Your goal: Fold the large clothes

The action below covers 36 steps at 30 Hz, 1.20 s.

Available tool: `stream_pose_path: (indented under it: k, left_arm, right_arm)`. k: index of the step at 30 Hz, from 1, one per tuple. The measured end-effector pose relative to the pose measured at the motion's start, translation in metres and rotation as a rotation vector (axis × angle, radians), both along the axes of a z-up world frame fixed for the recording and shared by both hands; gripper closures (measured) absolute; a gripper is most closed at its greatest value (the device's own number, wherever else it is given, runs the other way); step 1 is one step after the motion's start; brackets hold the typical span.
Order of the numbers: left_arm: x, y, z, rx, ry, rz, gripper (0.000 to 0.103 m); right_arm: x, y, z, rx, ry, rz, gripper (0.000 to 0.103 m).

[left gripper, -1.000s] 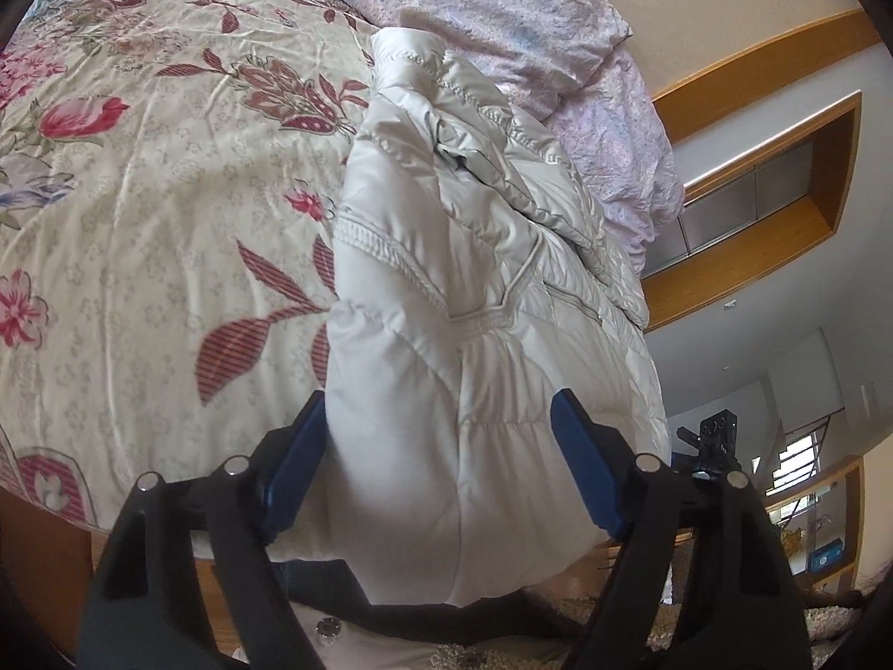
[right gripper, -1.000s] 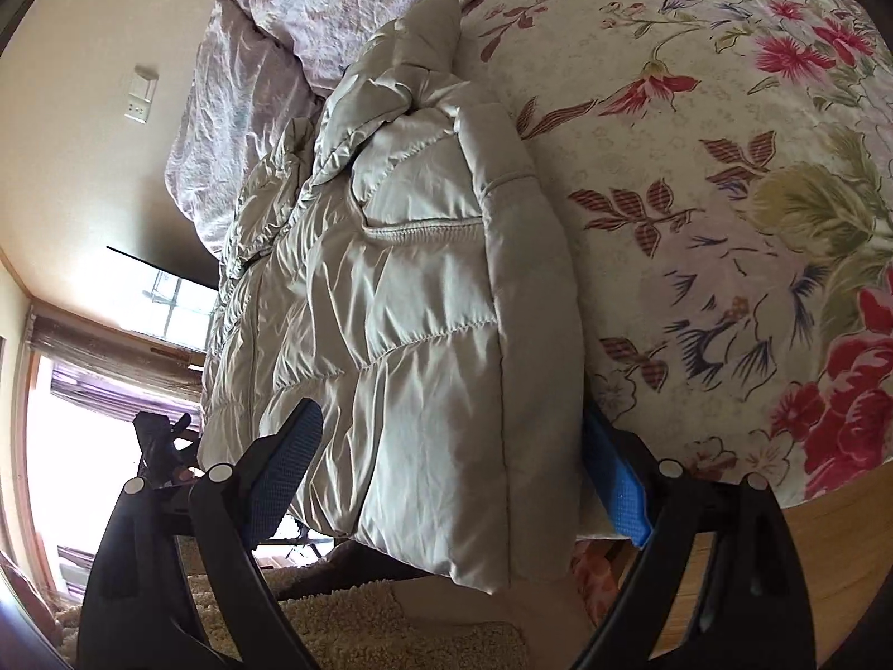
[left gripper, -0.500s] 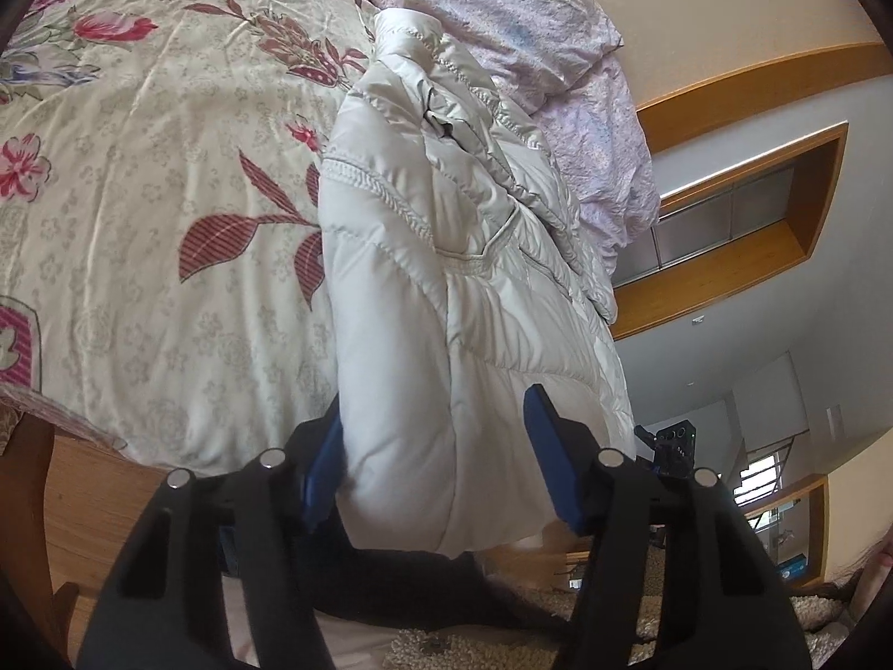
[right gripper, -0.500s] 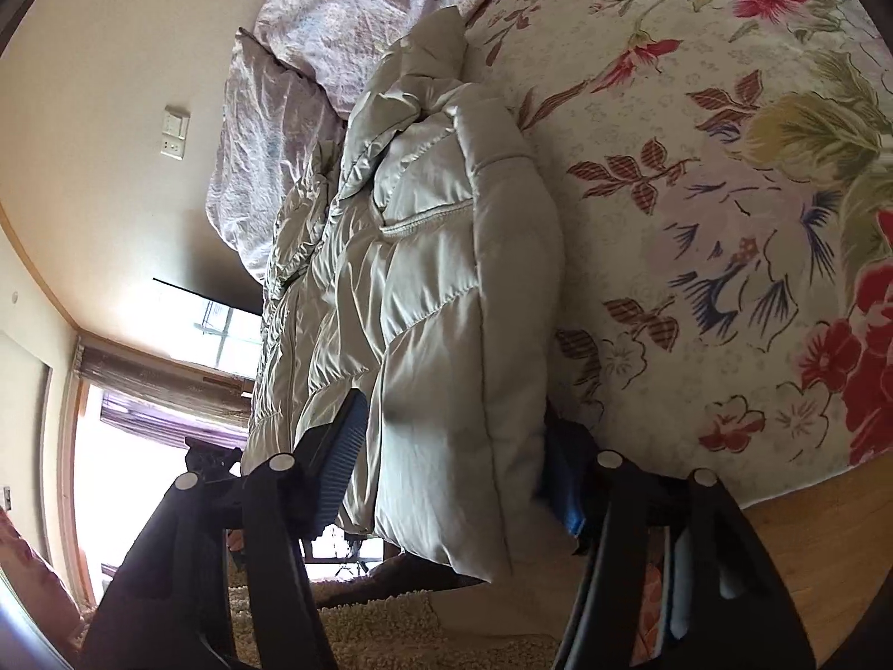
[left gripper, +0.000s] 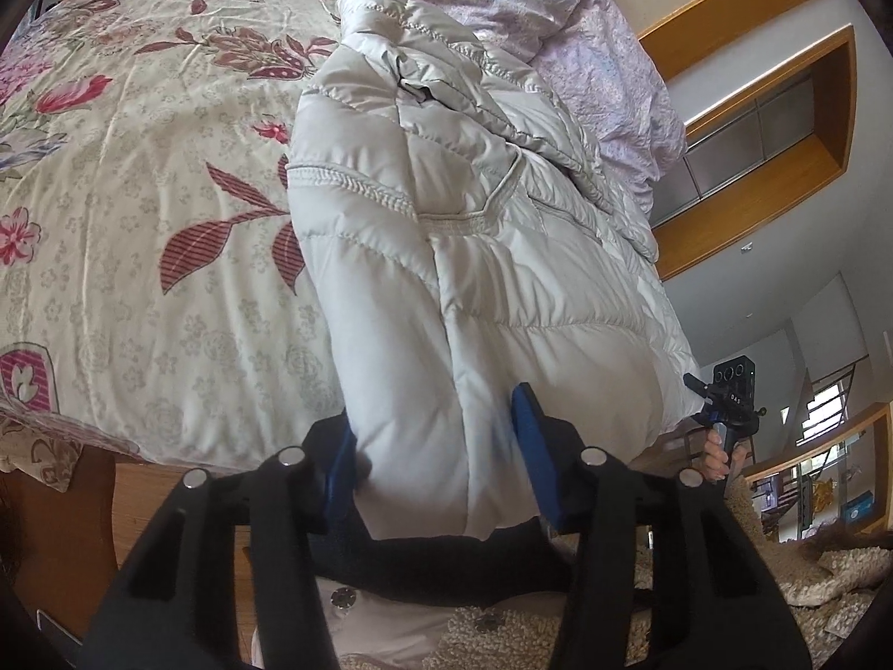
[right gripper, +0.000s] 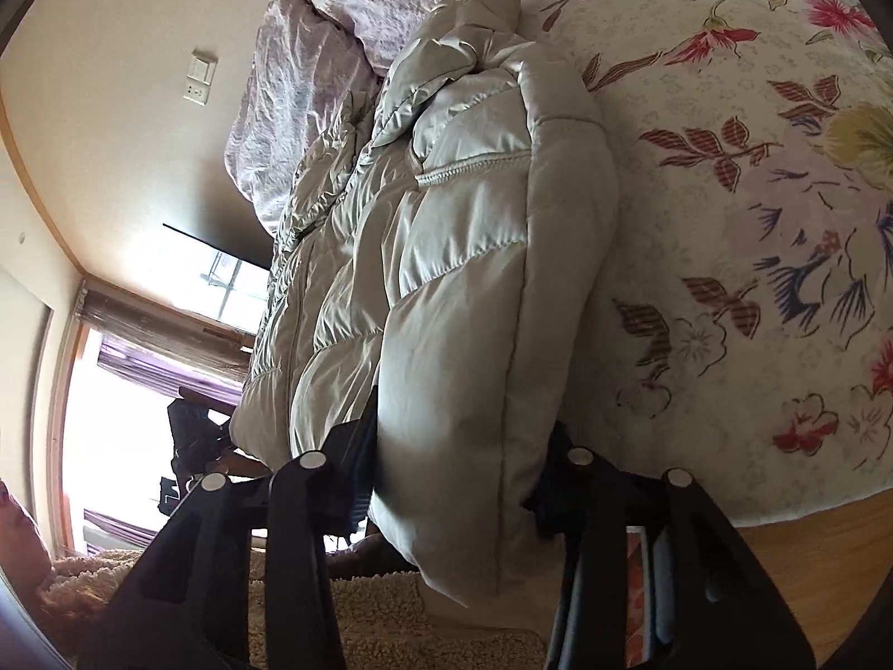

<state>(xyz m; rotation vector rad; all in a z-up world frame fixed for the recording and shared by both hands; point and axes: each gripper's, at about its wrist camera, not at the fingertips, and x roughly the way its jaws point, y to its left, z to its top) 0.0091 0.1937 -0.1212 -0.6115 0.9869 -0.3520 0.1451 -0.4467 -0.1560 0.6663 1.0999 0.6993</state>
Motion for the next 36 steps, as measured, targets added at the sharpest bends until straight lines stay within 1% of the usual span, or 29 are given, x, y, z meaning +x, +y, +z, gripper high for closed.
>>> stream_pose_path:
  k: [1,2,3,4,7,9,12,14,17,21,24,29,33,34,36]
  left_arm:
    - [0.0,0.002,-0.001,0.0,0.007,0.007,0.068]
    - [0.002,0.005,-0.002,-0.016,0.01,0.017,0.076]
    - [0.002,0.009,-0.002,-0.043,0.007,0.035,0.079]
    - [0.0,0.012,0.0,-0.057,0.0,0.052,0.084]
    - [0.0,0.014,0.012,-0.045,-0.045,0.088,0.088]
    - [0.001,0.017,0.02,-0.053,-0.072,0.112,0.089]
    - [0.002,0.024,0.034,-0.099,-0.123,0.152,0.089]
    - [0.004,0.027,0.046,-0.11,-0.164,0.171,0.09]
    - [0.011,0.028,0.065,-0.105,-0.217,0.196,0.09]
    - [0.025,0.033,0.088,-0.098,-0.283,0.243,0.09]
    - [0.04,0.036,0.101,-0.112,-0.318,0.286,0.09]
    - [0.077,0.039,0.125,-0.096,-0.362,0.336,0.09]
    - [0.125,0.039,0.152,-0.041,-0.388,0.38,0.09]
    - [0.139,0.04,0.154,-0.025,-0.391,0.39,0.089]
    - [0.167,0.041,0.158,0.011,-0.392,0.416,0.089]
  right_arm:
    - [-0.002,0.0,0.001,-0.001,-0.014,-0.008,0.073]
    - [-0.004,0.0,0.004,0.005,-0.043,-0.018,0.078]
    - [-0.006,0.001,0.008,0.012,-0.071,-0.024,0.081]
    - [-0.009,0.002,0.014,0.016,-0.107,-0.034,0.082]
    - [-0.011,0.005,0.032,0.01,-0.189,-0.061,0.085]
    - [-0.011,0.008,0.046,0.005,-0.246,-0.085,0.085]
    - [-0.01,0.014,0.07,0.003,-0.33,-0.131,0.086]
    - [-0.006,0.021,0.085,0.002,-0.376,-0.165,0.086]
    - [0.004,0.027,0.104,-0.017,-0.416,-0.215,0.086]
    - [0.018,0.037,0.131,-0.092,-0.467,-0.272,0.086]
    - [0.028,0.042,0.149,-0.135,-0.514,-0.322,0.086]
    - [0.06,0.059,0.172,-0.179,-0.567,-0.391,0.086]
    - [0.108,0.08,0.195,-0.206,-0.592,-0.457,0.086]
    - [0.119,0.085,0.199,-0.218,-0.599,-0.471,0.086]
    - [0.146,0.1,0.204,-0.271,-0.62,-0.503,0.086]
